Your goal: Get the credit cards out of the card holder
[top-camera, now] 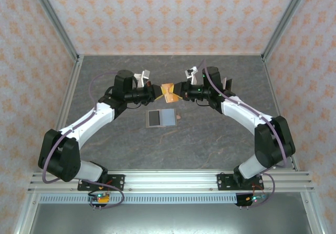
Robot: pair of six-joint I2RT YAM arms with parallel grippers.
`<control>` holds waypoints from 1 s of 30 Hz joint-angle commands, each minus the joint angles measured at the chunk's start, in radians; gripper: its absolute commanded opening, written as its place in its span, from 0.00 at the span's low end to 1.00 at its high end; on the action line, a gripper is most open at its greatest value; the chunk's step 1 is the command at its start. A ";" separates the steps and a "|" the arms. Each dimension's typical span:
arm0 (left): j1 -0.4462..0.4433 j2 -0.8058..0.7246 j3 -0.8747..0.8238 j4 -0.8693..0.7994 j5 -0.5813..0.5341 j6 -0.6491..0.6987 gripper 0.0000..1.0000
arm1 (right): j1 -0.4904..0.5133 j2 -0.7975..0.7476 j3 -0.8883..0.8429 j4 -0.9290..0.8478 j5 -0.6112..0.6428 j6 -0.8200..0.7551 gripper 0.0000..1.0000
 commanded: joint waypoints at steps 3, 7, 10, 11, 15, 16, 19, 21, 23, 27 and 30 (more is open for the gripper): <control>-0.003 -0.024 0.038 -0.094 -0.057 0.050 0.33 | 0.004 -0.057 0.029 -0.128 0.137 -0.085 0.02; -0.003 -0.030 0.074 -0.293 -0.231 0.145 0.59 | 0.003 -0.090 0.062 -0.289 0.358 -0.170 0.00; -0.002 -0.039 0.119 -0.524 -0.484 0.247 0.80 | -0.001 -0.085 0.118 -0.448 0.629 -0.219 0.00; -0.002 -0.043 0.126 -0.567 -0.550 0.268 0.83 | -0.007 -0.075 0.138 -0.486 0.693 -0.226 0.00; 0.008 -0.065 0.105 -0.631 -0.676 0.316 0.95 | -0.070 -0.003 0.209 -0.585 0.873 -0.232 0.00; 0.011 -0.069 0.099 -0.643 -0.695 0.325 0.97 | -0.088 0.020 0.222 -0.594 0.911 -0.236 0.00; 0.021 -0.082 0.094 -0.688 -0.745 0.352 1.00 | -0.135 0.083 0.261 -0.609 0.988 -0.252 0.00; 0.031 -0.091 0.093 -0.712 -0.762 0.371 1.00 | -0.161 0.138 0.301 -0.616 1.036 -0.265 0.00; 0.043 -0.099 0.090 -0.719 -0.764 0.373 1.00 | -0.184 0.182 0.339 -0.613 1.053 -0.284 0.00; 0.055 -0.100 0.095 -0.727 -0.762 0.406 1.00 | -0.223 0.271 0.399 -0.593 1.060 -0.341 0.00; 0.058 -0.093 0.100 -0.731 -0.759 0.414 1.00 | -0.242 0.333 0.441 -0.592 1.052 -0.384 0.00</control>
